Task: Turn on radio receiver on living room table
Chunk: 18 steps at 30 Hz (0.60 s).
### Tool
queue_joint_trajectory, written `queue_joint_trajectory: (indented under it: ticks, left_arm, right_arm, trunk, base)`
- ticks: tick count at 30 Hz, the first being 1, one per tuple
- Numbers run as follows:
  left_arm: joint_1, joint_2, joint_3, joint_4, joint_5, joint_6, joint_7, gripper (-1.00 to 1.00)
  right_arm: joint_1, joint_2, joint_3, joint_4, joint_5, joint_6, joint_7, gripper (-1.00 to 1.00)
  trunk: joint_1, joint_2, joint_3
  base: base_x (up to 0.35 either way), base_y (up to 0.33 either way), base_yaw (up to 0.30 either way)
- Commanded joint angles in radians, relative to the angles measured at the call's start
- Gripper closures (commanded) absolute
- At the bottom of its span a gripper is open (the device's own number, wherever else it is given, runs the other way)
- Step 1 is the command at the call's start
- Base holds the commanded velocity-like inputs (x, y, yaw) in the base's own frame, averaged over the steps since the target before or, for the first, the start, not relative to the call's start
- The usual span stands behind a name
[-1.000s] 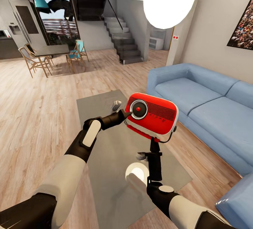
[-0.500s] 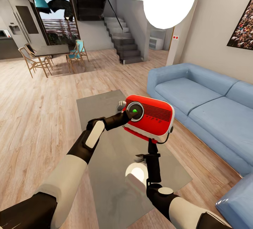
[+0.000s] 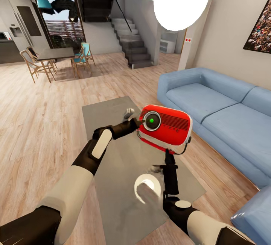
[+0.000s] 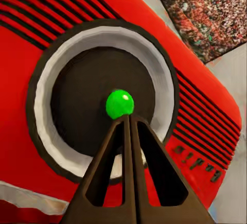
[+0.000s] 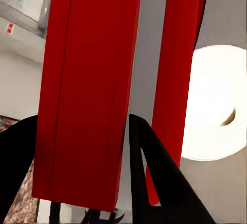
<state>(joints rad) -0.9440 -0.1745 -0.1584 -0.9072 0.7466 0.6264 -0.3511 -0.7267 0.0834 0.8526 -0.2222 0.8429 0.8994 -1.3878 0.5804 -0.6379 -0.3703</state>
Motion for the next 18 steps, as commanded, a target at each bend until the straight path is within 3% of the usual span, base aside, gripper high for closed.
queue_joint_trajectory:
  ticks: [1,4,5,7,12,15,18]
  left_arm:
    - [0.001,0.000,0.001,0.001,-0.001,-0.001,0.027,1.00]
    - [0.005,0.002,0.002,0.012,-0.011,-0.001,0.067,1.00]
    - [0.006,0.024,0.002,0.018,-0.013,0.001,0.073,1.00]
    - [0.007,0.087,0.002,0.034,-0.017,0.004,0.082,1.00]
    - [0.011,0.188,0.002,0.113,-0.018,0.004,0.085,1.00]
    - [0.012,0.241,0.002,0.189,-0.019,-0.001,0.086,1.00]
    - [0.013,0.280,0.001,0.304,-0.022,-0.029,0.086,1.00]
  right_arm:
    - [0.000,-0.010,0.009,-0.002,0.015,-0.008,0.020,1.00]
    - [0.000,-0.034,-0.003,-0.003,0.008,-0.111,0.070,1.00]
    - [0.000,-0.040,-0.015,-0.004,0.006,-0.151,0.086,1.00]
    - [-0.002,-0.048,-0.084,-0.007,0.004,-0.226,0.128,1.00]
    - [-0.007,-0.066,-0.178,-0.027,0.004,-0.367,0.224,1.00]
    - [-0.008,-0.078,-0.217,-0.074,0.004,-0.438,0.288,1.00]
    - [-0.008,-0.084,-0.283,-0.153,0.004,-0.478,0.383,1.00]
  trunk:
    - [0.000,0.000,0.000]
    - [0.000,0.000,0.000]
    - [0.000,0.000,0.000]
    - [0.000,0.000,0.000]
    - [0.000,0.000,0.000]
    - [0.000,0.000,0.000]
    - [0.000,0.000,0.000]
  base:
    - [0.000,0.000,0.000]
    - [0.000,0.000,0.000]
    - [0.000,0.000,0.000]
    - [0.000,0.000,0.000]
    - [0.000,0.000,0.000]
    - [0.000,0.000,0.000]
    - [0.000,0.000,0.000]
